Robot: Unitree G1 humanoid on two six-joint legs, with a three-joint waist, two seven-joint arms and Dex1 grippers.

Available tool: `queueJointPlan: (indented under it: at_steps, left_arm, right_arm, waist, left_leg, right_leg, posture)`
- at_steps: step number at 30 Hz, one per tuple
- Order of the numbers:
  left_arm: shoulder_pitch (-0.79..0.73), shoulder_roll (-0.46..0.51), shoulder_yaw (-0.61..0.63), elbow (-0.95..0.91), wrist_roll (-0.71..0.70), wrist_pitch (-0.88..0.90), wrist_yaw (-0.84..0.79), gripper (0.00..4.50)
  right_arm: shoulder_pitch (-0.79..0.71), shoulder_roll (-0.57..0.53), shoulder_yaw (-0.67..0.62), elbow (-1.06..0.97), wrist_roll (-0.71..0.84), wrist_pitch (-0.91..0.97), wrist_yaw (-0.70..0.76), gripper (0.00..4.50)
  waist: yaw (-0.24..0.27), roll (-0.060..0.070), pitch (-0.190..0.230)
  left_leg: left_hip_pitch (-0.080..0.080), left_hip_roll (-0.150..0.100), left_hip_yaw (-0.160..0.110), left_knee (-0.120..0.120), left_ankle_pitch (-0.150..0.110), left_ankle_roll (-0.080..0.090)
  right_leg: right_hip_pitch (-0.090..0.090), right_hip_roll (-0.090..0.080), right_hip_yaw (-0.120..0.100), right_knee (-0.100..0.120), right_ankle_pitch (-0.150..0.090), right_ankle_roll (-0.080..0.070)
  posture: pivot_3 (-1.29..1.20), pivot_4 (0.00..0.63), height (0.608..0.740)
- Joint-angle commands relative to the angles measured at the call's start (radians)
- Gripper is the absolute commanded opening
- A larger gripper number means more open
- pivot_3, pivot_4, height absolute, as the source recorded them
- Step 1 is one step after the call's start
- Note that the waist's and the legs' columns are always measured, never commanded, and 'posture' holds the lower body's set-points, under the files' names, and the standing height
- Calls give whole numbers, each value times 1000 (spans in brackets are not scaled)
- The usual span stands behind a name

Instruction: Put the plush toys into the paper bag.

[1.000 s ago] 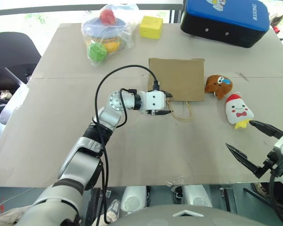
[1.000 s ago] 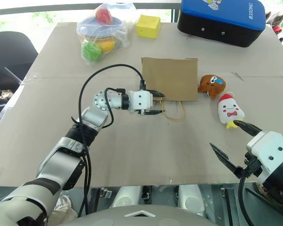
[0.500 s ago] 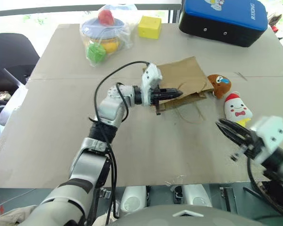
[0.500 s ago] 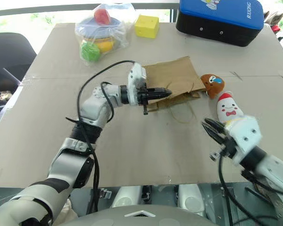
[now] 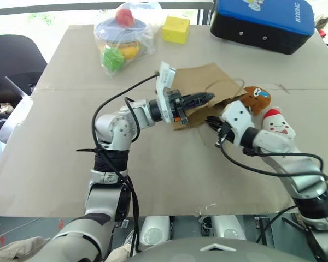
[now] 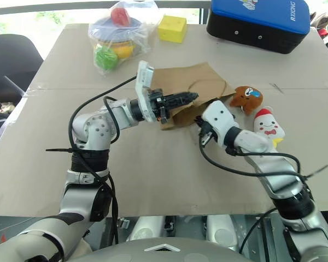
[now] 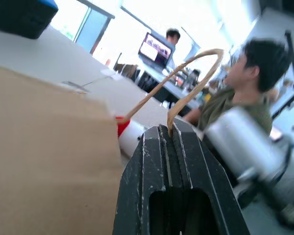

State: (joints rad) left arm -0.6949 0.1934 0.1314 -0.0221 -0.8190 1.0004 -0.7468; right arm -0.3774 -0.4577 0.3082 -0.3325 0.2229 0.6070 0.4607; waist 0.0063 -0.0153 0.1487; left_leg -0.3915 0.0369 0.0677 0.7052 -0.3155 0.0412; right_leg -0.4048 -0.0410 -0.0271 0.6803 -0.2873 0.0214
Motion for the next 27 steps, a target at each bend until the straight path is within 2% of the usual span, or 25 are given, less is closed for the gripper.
queueJointPlan:
  at_steps: [1, 9, 17, 23, 27]
  left_arm:
    - [-17, -27, 87, -61, -125, 78, 110, 0]
    - [36, -30, 115, -119, -221, 125, 203, 0]
    - [45, -38, 199, -90, -303, 92, 324, 0]
    - [72, -10, 259, -115, -361, 82, 409, 0]
    - [101, 31, 251, -144, -367, 78, 405, 0]
  right_arm:
    - [-46, 34, 18, 51, -44, -81, 23, 98]
    - [-112, 116, 32, 227, -79, -171, 78, 98]
    - [-67, 208, 82, 442, -112, -284, 155, 98]
    - [-16, 218, 70, 450, -128, -305, 158, 98]
    - [-6, 219, 45, 422, -132, -317, 147, 98]
  waist:
    - [-2, 0, 0]
    - [-8, 0, 0]
    - [-20, 0, 0]
    - [-19, 0, -1]
    - [-18, 0, -1]
  left_leg:
    - [0, 0, -1, 0, 0, 0]
    - [-1, 0, -1, 0, 1, -1]
    - [-1, 0, -2, -1, 2, -3]
    - [0, 0, -2, -1, 2, -4]
    - [0, 0, -2, -1, 2, -4]
  right_leg:
    - [0, 0, 0, 0, 0, 0]
    - [0, -1, -1, -1, 0, 0]
    - [-1, -1, -2, 0, 0, 0]
    - [0, -1, -2, 0, 0, 0]
    - [0, -1, -2, 0, 0, 0]
  posture:
    - [0, 150, 733]
    - [0, 150, 733]
    - [0, 150, 733]
    - [0, 150, 733]
    - [0, 150, 733]
